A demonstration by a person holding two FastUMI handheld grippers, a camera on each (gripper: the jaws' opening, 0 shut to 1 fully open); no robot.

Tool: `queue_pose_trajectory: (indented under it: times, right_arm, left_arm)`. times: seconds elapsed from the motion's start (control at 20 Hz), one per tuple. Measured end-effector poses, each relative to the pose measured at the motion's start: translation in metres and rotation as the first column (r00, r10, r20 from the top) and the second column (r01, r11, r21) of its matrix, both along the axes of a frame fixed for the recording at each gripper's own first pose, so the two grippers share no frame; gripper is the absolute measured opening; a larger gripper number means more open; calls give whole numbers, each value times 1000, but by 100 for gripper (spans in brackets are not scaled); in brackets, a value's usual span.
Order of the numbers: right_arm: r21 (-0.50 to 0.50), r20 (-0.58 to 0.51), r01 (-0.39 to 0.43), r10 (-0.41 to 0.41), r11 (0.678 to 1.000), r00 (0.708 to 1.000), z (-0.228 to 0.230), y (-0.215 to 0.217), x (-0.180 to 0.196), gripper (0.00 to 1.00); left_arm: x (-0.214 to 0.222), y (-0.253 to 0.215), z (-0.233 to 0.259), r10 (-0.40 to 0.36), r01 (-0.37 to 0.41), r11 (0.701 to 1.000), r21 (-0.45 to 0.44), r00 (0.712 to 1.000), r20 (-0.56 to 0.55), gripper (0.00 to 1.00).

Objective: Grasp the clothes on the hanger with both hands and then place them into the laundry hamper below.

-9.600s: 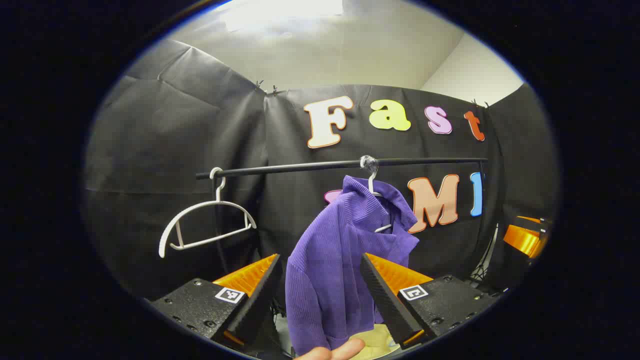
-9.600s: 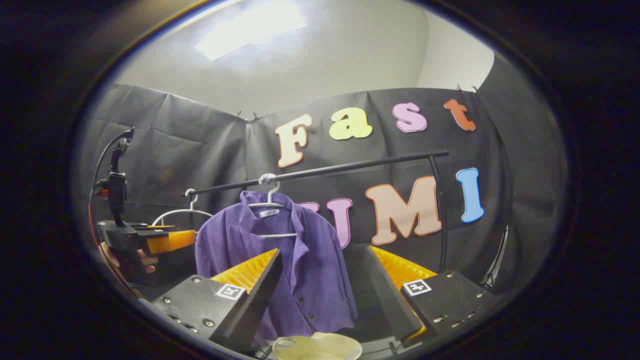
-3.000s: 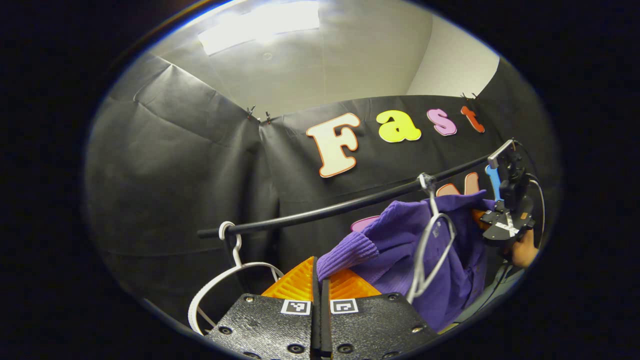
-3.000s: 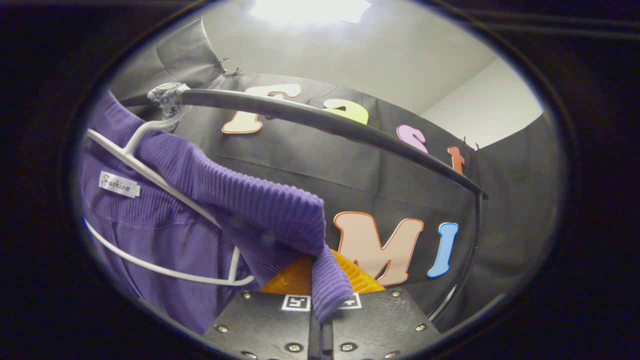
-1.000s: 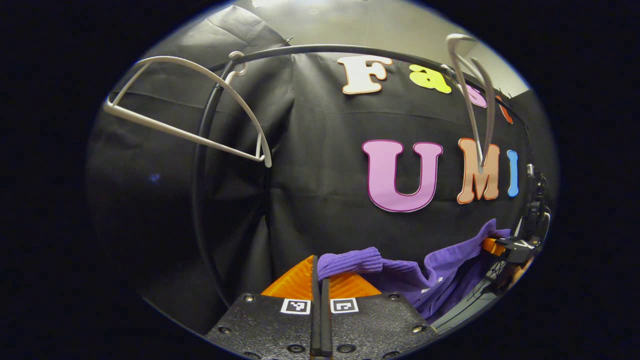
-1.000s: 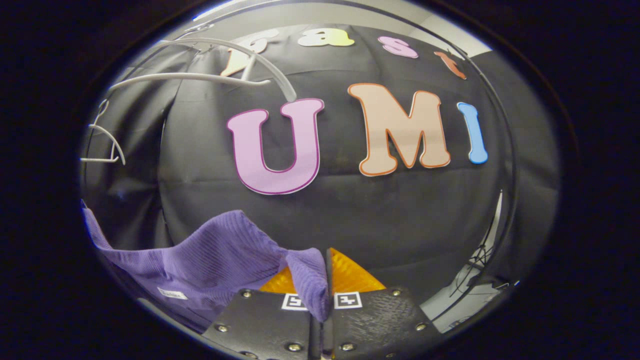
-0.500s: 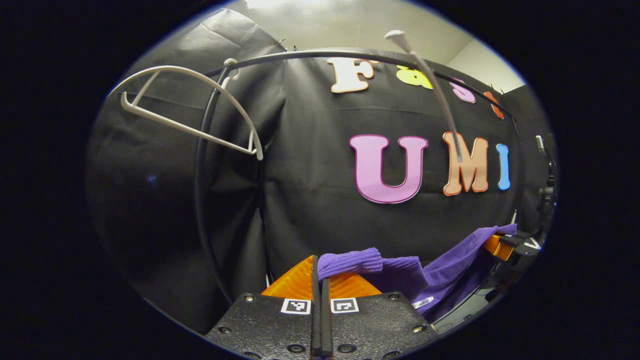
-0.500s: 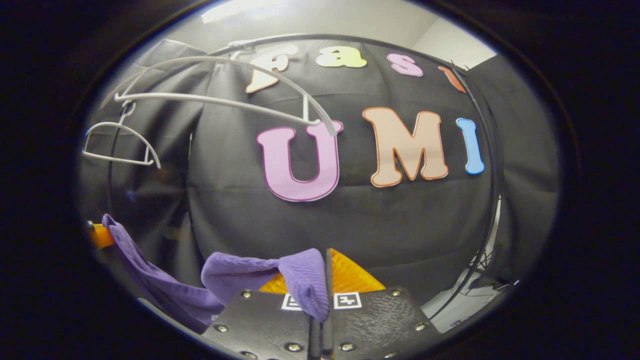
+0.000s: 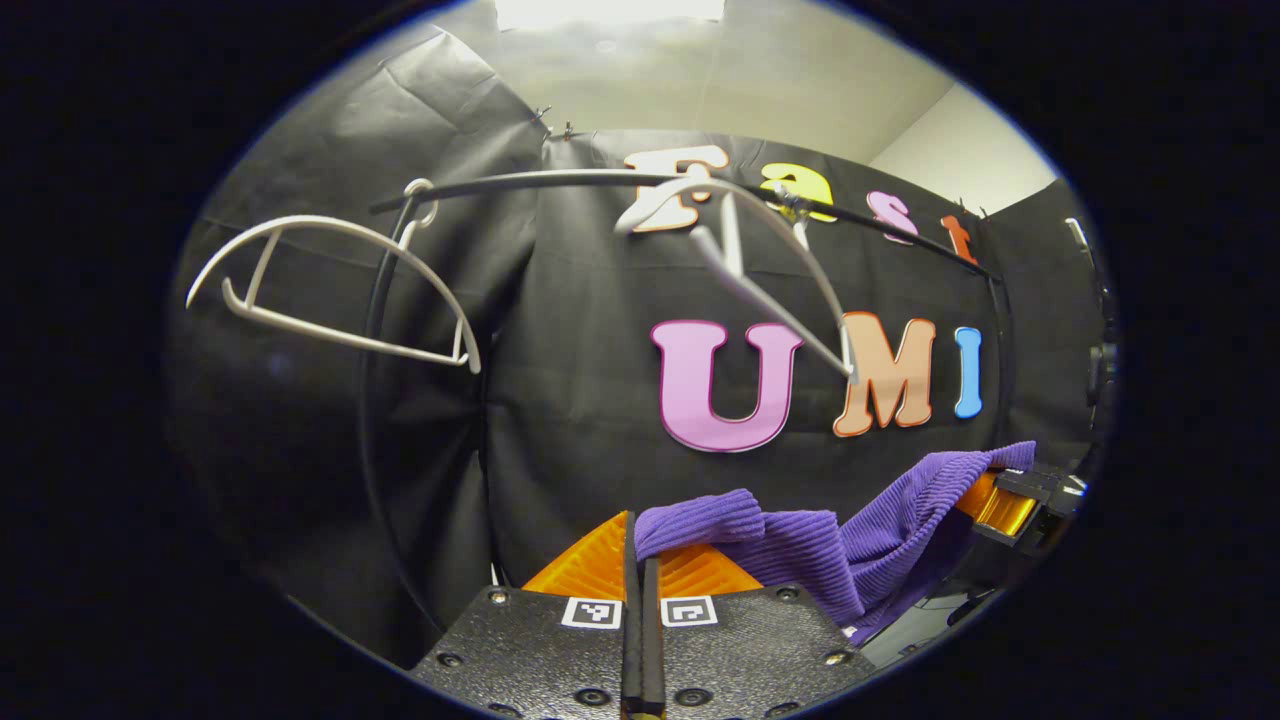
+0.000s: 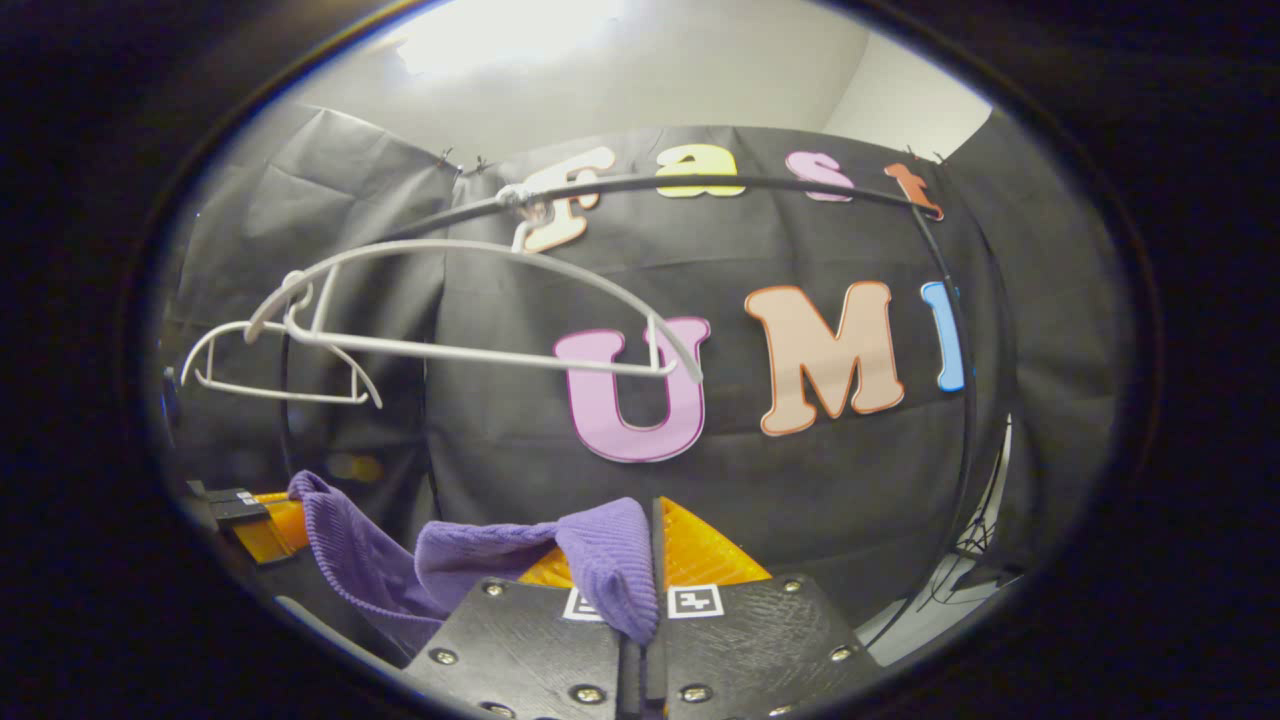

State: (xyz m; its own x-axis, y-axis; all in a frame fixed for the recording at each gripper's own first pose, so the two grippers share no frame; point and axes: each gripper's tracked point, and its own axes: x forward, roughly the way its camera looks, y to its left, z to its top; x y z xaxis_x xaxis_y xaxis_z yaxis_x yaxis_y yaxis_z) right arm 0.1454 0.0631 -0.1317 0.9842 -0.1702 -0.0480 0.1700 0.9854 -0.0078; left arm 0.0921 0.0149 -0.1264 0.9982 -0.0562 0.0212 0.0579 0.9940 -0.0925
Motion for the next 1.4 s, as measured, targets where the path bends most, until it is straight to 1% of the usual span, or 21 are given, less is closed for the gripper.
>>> queue_pose_trajectory:
  times: [0.25, 0.5, 0.65, 0.8, 0.95, 1.05, 1.15, 1.4]
  right_arm:
    - [16, 41, 0, 0, 1000, 999, 35, -10, -20, 5]
    - [-12, 46, 115, -114, 993, 992, 60, -59, -42, 5]
    - [-10, 62, 147, -146, 989, 987, 72, -76, -51, 5]
    - [10, 58, 154, -154, 988, 986, 73, -84, -53, 5]
    - [5, 62, 153, -153, 988, 986, 70, -86, -49, 5]
    - [3, 55, 132, -132, 991, 990, 60, -81, -42, 5]
    - [8, 34, 122, -123, 992, 992, 44, -80, -34, 5]
    - [23, -41, 103, -102, 994, 994, -3, -72, -15, 5]
  left_arm:
    - [-9, -51, 34, -88, 89, 996, -21, 995, 43, 0]
    - [-12, -108, 69, -189, 194, 980, -50, 977, 95, 0]
    - [-13, -131, 82, -236, 245, 967, -66, 964, 121, 0]
    - [-11, -150, 86, -276, 286, 955, -78, 953, 123, 0]
    - [-4, -157, 83, -283, 293, 954, -67, 950, 129, 0]
    - [2, -158, 71, -284, 294, 952, -81, 952, 117, 0]
    - [11, -154, 59, -271, 280, 956, -91, 957, 99, 0]
    - [33, -142, 19, -229, 232, 971, -65, 972, 48, 0]
